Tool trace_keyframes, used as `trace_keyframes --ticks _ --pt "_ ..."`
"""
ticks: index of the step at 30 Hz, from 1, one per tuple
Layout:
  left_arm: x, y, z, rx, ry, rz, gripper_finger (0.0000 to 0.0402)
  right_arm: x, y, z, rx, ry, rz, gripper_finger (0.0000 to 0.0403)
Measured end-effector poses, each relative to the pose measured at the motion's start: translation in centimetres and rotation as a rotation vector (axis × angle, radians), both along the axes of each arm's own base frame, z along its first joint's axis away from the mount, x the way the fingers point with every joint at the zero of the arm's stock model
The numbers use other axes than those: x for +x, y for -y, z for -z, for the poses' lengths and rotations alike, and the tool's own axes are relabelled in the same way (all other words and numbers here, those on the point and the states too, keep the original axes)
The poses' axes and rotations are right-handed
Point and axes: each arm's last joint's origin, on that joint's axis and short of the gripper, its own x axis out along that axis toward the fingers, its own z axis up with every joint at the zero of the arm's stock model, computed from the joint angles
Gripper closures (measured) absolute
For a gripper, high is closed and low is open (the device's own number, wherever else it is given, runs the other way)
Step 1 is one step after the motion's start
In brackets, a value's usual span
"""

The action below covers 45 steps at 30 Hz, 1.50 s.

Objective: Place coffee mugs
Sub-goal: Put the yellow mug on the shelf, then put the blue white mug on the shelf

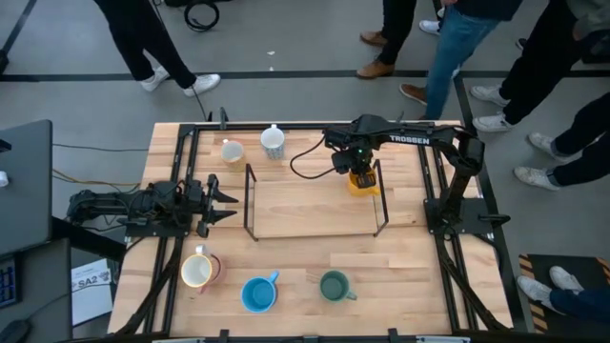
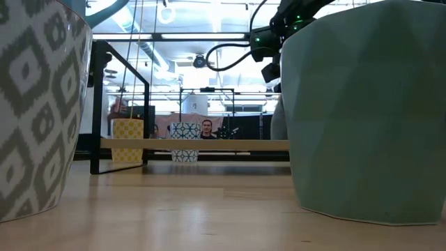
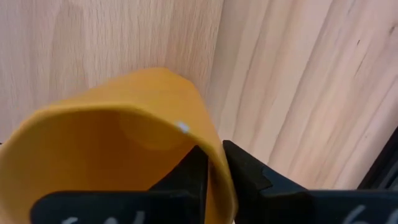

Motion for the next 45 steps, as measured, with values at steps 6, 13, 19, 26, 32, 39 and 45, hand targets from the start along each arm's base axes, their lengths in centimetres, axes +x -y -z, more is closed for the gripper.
trace_keyframes --ticks 6,13,19,26,32,39,45 --pt "0.0 0.0 0.0 0.0 0.0 0.0 0.0235 0.0 0.0 0.0 0.0 0.0 0.0 0.0344" --pt "0.0 0.0 0.0 0.0 0.0 0.0 0.0235 0.0 0.0 0.0 0.001 0.0 0.01 0.033" --pt "0.0 0.0 0.0 0.0 0.0 0.0 0.0235 0.0 0.0 0.0 0.001 0.0 0.011 0.0287" --pt "0.0 0.0 0.0 0.0 0.0 0.0 0.0235 0.0 0.0 0.0 0.004 0.002 0.011 0.0229" --pt "0.0 0.0 0.0 0.0 0.0 0.0 0.0235 0.0 0.0 0.0 0.003 0.003 0.011 0.0201" --pt "0.0 0.0 0.0 0.0 0.0 0.0 0.0235 0.0 0.0 0.0 0.004 0.0 0.011 0.02" --pt "0.0 0.0 0.0 0.0 0.0 0.0 0.0235 0.1 0.0 -1.1 0.002 0.004 0.011 0.0201"
